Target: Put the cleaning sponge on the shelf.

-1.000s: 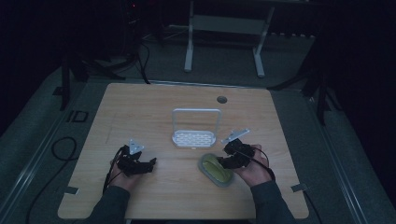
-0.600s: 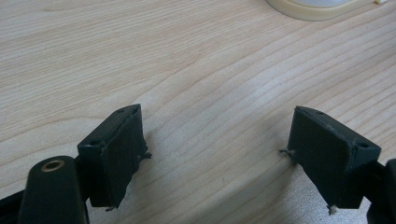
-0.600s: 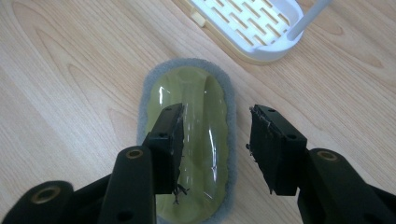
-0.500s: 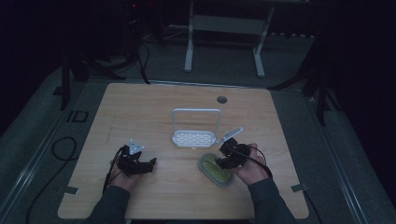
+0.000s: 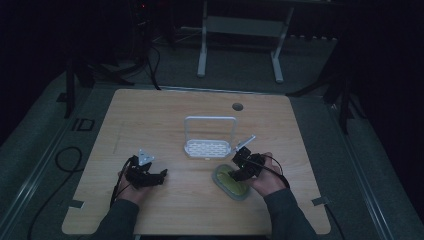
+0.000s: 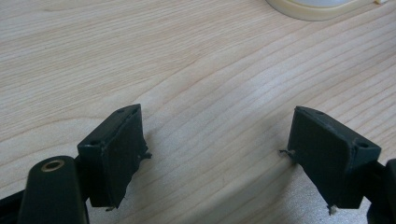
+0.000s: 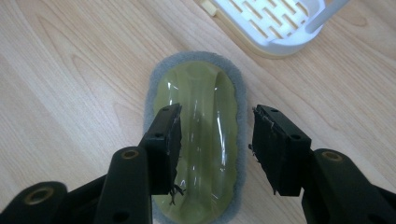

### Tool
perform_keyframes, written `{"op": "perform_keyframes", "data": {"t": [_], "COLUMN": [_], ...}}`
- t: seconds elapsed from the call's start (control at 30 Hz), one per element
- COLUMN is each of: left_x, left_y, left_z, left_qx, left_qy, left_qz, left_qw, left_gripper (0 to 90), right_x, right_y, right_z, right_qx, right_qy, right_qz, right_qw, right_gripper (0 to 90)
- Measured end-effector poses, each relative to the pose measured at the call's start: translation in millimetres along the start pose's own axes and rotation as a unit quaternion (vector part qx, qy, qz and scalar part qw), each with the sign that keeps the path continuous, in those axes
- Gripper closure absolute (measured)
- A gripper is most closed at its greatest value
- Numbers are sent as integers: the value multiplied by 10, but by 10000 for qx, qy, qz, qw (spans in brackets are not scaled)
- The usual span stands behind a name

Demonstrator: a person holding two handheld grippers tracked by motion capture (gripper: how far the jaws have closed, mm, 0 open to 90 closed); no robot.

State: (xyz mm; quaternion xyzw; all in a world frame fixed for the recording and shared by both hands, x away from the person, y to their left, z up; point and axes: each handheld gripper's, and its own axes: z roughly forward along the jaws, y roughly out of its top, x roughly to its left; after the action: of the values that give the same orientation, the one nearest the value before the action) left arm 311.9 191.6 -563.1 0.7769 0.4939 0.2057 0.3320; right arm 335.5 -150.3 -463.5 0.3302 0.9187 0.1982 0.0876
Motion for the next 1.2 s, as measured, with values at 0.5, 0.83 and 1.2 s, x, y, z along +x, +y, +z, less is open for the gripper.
{"op": "perform_keyframes", "data": {"t": [0.5, 0.83, 1.2], "left_x": [0, 0, 0], "left_y": [0, 0, 0], "left_z": [0, 0, 0], "left_qx": [-2, -2, 1], "left_qy": [0, 0, 0], "left_qz": [0, -1, 1], "left_qw": [10000, 10000, 10000], "left_gripper": [187, 187, 187], "right_x": [-7, -12, -22], "right_y": [60, 125, 141], "right_z": [47, 86, 142], "right_qx": [266, 523, 753], "right_qy": [175, 260, 356], "right_qz": [-40, -25, -50], "right_qw": [9995, 9983, 9965], "right_gripper": [523, 526, 530]}}
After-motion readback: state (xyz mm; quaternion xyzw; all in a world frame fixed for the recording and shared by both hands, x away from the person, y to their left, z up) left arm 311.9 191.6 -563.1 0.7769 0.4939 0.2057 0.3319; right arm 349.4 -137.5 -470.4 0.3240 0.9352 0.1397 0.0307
